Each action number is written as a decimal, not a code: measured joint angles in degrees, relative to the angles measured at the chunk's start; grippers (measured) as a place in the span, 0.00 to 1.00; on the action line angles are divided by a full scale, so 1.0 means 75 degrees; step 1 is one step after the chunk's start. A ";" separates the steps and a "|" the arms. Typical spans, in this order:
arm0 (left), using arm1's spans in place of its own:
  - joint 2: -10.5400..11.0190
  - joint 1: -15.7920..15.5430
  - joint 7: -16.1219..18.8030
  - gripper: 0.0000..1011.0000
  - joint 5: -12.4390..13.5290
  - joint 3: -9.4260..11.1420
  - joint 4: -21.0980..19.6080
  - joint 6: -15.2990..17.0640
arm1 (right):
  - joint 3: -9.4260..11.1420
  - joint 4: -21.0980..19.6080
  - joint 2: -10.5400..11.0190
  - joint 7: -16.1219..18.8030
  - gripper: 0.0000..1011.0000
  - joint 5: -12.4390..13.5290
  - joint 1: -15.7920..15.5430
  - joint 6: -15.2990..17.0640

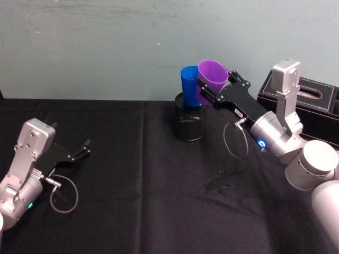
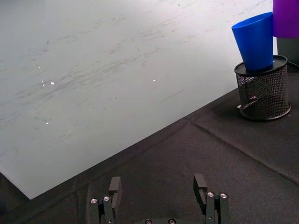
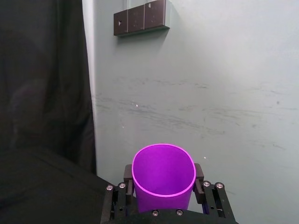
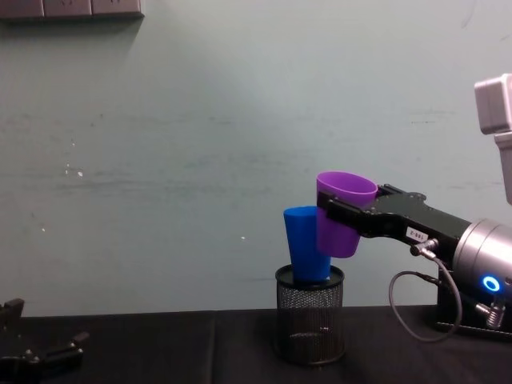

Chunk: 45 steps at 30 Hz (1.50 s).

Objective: Pick up one cup with a gripper and tap it against the other cup.

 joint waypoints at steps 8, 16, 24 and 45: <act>0.0000 0.0000 0.0000 1.00 0.0000 0.0000 0.0000 0.0000 | 0.0002 0.0128 -0.0019 0.0056 0.72 0.0000 0.0084 -0.0023; 0.0000 0.0000 0.0000 1.00 0.0000 0.0000 0.0000 0.0000 | 0.0002 0.0289 -0.0070 0.0125 0.72 0.0026 0.0187 -0.0073; 0.0000 0.0000 0.0000 1.00 0.0000 0.0000 0.0000 0.0000 | 0.0018 0.0395 -0.0105 0.0168 0.72 0.0054 0.0275 -0.0102; -0.0001 0.0000 0.0001 1.00 0.0000 0.0000 0.0000 0.0000 | 0.0119 -0.0890 0.0334 0.0024 0.72 0.0235 -0.0485 0.0510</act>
